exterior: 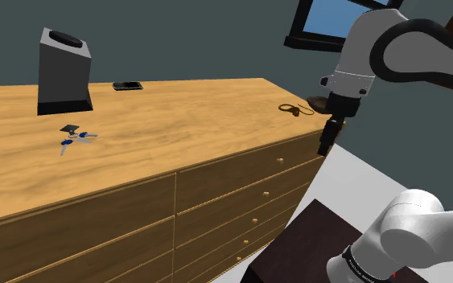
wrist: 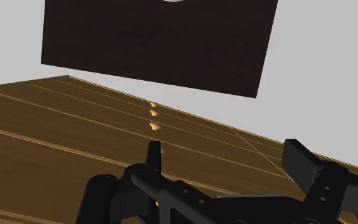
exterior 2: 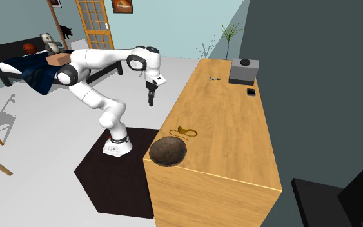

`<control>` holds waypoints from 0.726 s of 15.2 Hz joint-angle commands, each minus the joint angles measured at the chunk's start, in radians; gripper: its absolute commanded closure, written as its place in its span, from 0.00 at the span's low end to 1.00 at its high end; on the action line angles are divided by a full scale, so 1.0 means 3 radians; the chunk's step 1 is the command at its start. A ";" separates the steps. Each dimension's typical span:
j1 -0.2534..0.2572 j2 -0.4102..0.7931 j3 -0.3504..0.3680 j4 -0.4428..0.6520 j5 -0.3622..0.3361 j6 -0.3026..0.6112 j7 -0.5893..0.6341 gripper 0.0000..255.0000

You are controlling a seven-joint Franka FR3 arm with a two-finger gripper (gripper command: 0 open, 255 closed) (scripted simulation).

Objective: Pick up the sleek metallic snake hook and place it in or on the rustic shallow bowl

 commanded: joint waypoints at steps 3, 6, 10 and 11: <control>-0.0060 0.0215 -0.0057 0.0127 -0.0117 0.0064 -0.0063 0.00; -0.0145 0.0541 -0.0137 0.0342 -0.0280 0.0145 -0.0148 0.00; -0.0246 0.0978 -0.0233 0.0676 -0.0474 0.0222 -0.0244 0.00; -0.0269 0.1089 -0.0256 0.0768 -0.0518 0.0235 -0.0266 0.00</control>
